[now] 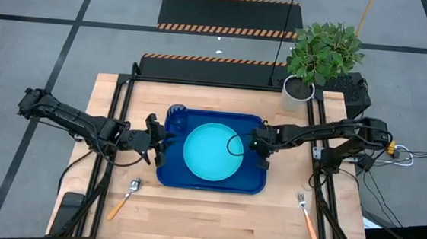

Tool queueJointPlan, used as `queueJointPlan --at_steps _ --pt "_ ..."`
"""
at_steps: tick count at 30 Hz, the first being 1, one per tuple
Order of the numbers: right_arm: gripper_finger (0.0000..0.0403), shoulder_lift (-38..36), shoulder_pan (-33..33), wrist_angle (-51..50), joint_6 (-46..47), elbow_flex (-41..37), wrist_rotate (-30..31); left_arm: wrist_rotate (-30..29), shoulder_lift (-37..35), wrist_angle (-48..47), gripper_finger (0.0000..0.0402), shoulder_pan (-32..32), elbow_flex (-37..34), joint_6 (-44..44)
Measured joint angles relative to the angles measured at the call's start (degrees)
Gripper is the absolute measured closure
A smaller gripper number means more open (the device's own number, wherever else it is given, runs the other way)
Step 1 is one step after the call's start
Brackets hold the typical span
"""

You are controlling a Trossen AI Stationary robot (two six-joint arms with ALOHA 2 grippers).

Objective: Pick and place plate/cup/fork/spoon on tray
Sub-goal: Adjust the serving tray, then adjust the light blue plate on the serving tray

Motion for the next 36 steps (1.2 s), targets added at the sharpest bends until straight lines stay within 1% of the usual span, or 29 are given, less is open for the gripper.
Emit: queueJointPlan --at_steps 6,10,14,16,18,22,25,27,28,30,32,36 --pt "0.0403 -2.1 1.3 -2.0 1.5 3.0 -0.2 0.0 0.0 0.0 0.03 -0.1 0.0 -0.8" --pt "0.0403 -4.3 2.6 -3.3 3.4 3.3 0.1 0.0 0.0 0.0 0.03 -0.1 0.0 -0.8" --pt "0.0403 -8.5 4.1 -5.6 7.3 3.3 3.2 0.0 0.0 0.1 0.03 -0.1 0.0 -0.7" --pt "0.0403 -11.0 4.5 -9.0 11.9 3.3 4.3 0.0 0.0 0.2 0.03 -0.1 0.0 -0.6" --pt "0.0403 -13.7 4.6 -13.8 19.0 3.3 3.5 0.0 0.0 0.2 0.03 -0.1 0.0 -0.6" --pt "0.0403 -17.9 5.2 -22.7 32.7 3.3 -0.6 0.0 0.0 0.2 0.03 -0.1 0.0 -0.4" --pt "0.0403 -19.7 6.6 -26.3 39.3 3.3 -3.9 0.0 0.0 0.2 0.03 -0.1 0.0 0.2" --pt "0.0403 -20.1 6.9 -26.3 41.4 3.3 -6.3 -0.1 0.0 0.2 0.03 -0.1 0.0 0.7" --pt "0.0403 -20.2 6.9 -25.7 41.9 3.3 -6.4 -0.1 0.0 0.2 0.03 -0.1 0.0 0.8" --pt "0.0403 -19.9 6.8 -23.6 41.8 3.3 -5.9 -0.1 0.0 0.3 0.03 -0.1 0.0 1.2" --pt "0.0403 -19.0 6.8 -19.4 40.7 3.3 -4.4 -0.1 0.0 0.3 0.03 -0.1 0.0 1.6" --pt "0.0403 -14.2 6.8 -11.1 37.3 3.3 -3.3 -0.1 0.0 0.3 0.03 -0.1 0.0 1.7"
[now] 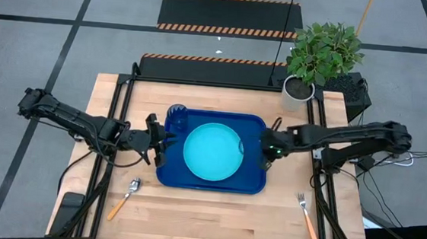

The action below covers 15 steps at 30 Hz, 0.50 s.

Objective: Pick and place plate/cup/fork/spoon on tray
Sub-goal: Adjust the light blue plate on the serving tray

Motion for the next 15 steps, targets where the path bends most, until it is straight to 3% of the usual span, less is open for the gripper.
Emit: queueJointPlan --at_steps 7,15 --pt "0.0403 12.8 -0.3 4.3 -5.8 0.0 -0.3 0.0 0.0 0.0 0.03 0.0 0.0 -0.1" --pt "0.0403 18.1 -0.5 17.1 -8.9 0.0 -1.5 0.0 0.0 -0.1 0.03 0.0 0.0 -0.6"
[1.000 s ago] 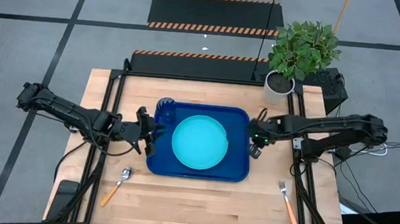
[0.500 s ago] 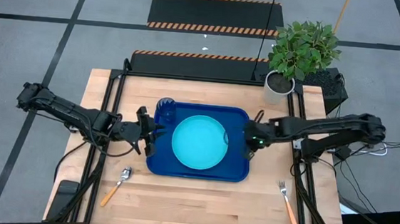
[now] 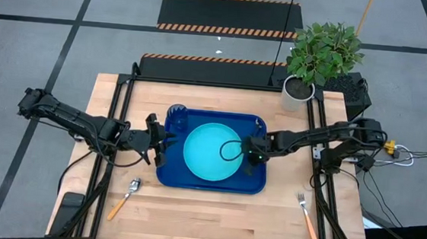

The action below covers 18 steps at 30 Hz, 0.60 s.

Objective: Pick and place plate/cup/fork/spoon on tray
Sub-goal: Adjust the light blue plate on the serving tray

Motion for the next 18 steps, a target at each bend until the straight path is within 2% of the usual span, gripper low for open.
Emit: queueJointPlan --at_steps 12,18 --pt "0.0403 0.2 -1.1 4.6 -1.4 0.0 1.5 0.0 0.0 -0.2 0.03 0.0 0.0 -0.5" --pt "0.0403 0.2 -1.1 6.2 -3.0 0.0 -0.7 0.0 0.0 -0.2 0.03 0.0 0.0 -0.4"
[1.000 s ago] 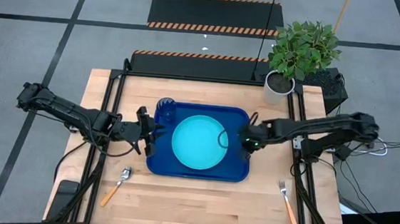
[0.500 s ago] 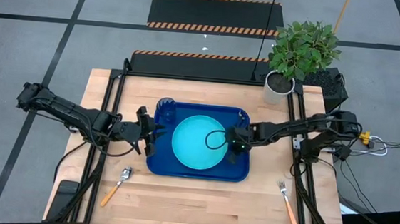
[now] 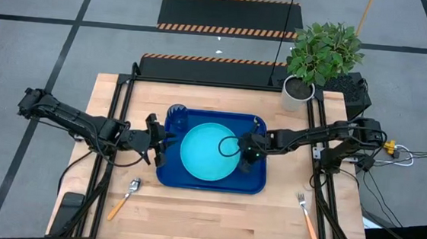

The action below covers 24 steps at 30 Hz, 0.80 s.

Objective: Pick and place plate/cup/fork/spoon on tray
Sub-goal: Adjust the light blue plate on the serving tray

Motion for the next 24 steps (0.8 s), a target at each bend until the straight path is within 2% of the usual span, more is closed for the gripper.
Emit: queueJointPlan --at_steps 11,16,24 --pt "0.0403 0.0 0.0 -3.1 -0.2 0.0 0.9 0.1 0.0 0.0 0.03 0.0 0.0 0.0" --pt "0.0403 0.0 -0.8 -2.3 -0.9 0.0 3.5 0.1 0.0 0.0 0.03 0.0 0.0 0.0" --pt "0.0403 0.0 -1.1 0.9 -1.5 0.0 2.7 0.1 0.0 0.0 0.03 0.0 0.0 0.0"
